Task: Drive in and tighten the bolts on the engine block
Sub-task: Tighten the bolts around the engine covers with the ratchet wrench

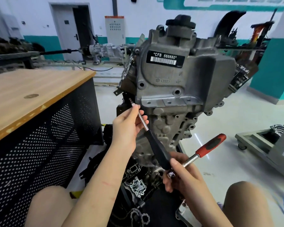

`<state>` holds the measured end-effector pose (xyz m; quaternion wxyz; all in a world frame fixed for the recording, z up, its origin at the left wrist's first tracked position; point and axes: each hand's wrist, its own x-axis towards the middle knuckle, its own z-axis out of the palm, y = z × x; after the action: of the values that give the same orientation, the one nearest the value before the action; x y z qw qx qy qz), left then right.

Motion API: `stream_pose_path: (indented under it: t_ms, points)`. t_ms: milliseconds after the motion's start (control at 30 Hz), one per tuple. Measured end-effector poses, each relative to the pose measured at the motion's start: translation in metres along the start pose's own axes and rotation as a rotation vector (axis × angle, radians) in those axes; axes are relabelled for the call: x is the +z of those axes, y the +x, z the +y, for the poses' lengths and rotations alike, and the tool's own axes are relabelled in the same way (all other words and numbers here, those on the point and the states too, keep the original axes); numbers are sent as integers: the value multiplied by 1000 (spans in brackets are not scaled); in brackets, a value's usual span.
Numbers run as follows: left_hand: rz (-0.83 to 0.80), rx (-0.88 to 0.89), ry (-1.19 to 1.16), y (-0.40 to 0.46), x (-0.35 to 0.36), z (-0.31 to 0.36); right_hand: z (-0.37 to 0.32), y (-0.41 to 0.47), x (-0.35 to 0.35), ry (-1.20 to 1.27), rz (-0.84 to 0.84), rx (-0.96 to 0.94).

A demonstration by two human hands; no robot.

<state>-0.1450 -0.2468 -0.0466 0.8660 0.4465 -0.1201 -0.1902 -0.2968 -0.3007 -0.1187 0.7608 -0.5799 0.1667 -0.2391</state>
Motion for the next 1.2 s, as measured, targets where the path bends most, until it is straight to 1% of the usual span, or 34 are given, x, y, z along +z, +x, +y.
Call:
stream_pose_path:
  t_ms: [100,167,333,433,533,633,700,867,1200]
  points:
    - [-56,20,-1,6,12,19,-14,8,-1,35,-63,-42]
    - [-86,22,-18,11,20,31,-25,14,-1,11,-89,-76]
    - [-104,72,-1,19,38,53,-50,22,8,-62,-77,-187]
    - [-61,184,180,25,44,60,-59,23,18,-109,-66,-249]
    - [-16,289,366,34,46,68,-64,25,32,-263,-60,-363]
    - [37,307,444,45,49,77,-69,28,48,-391,-69,-432]
    - [50,301,476,49,52,80,-73,30,59,-426,-72,-472]
    - [92,350,543,55,60,83,-80,41,74,-367,-61,-435]
    - [57,360,571,61,65,79,-86,41,78,-199,-93,-403]
